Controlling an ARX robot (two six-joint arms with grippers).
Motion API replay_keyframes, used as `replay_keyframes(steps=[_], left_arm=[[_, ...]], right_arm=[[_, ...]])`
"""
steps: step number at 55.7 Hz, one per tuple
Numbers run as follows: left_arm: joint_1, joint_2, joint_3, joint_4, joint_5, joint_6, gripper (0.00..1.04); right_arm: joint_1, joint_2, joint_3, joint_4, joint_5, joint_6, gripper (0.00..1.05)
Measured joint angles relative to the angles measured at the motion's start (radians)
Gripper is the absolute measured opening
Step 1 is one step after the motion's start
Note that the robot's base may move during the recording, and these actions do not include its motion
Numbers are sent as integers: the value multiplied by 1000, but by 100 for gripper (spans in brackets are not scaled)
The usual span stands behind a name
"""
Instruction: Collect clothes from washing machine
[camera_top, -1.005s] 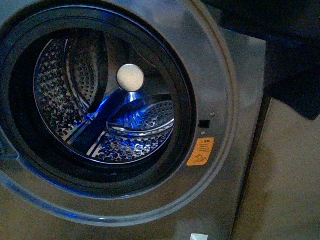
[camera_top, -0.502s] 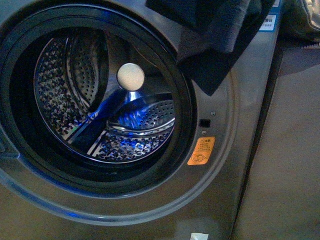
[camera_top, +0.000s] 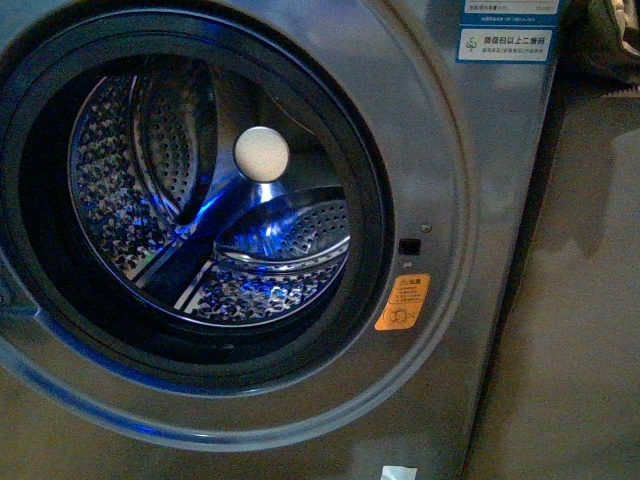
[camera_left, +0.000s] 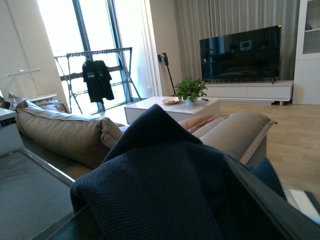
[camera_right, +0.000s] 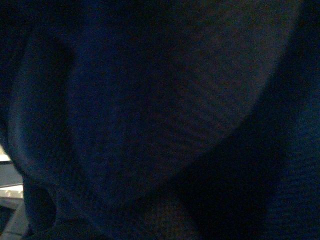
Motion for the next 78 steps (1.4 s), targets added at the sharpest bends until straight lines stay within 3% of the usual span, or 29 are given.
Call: replay_keyframes(steps=[7, 16, 27, 39, 51, 56, 62, 74, 78], left_arm=[[0, 0, 0, 0, 1, 0, 75], [0, 0, 0, 0, 0, 1, 100], [0, 0, 0, 0, 0, 0, 99], [0, 0, 0, 0, 0, 0, 98], [0, 0, 0, 0, 0, 0, 98], [0, 0, 0, 0, 0, 0, 98], [0, 0, 0, 0, 0, 0, 98], [0, 0, 0, 0, 0, 0, 98], [0, 0, 0, 0, 0, 0, 98]], right_arm=[[-86, -19, 11, 0, -32, 25, 10], [-257, -35, 56, -25, -119, 102, 10], [-519, -32, 109, -42, -257, 223, 10], [-869, 35, 169, -101, -462, 368, 10], [-1123, 131, 147, -266, -642, 334, 10], [-1226, 187, 122, -409, -725, 238, 10], [-1299, 248, 90, -580, -784, 113, 10], [-1344, 343, 58, -760, -777, -30, 10], [-1356, 383, 61, -844, -766, -43, 20]])
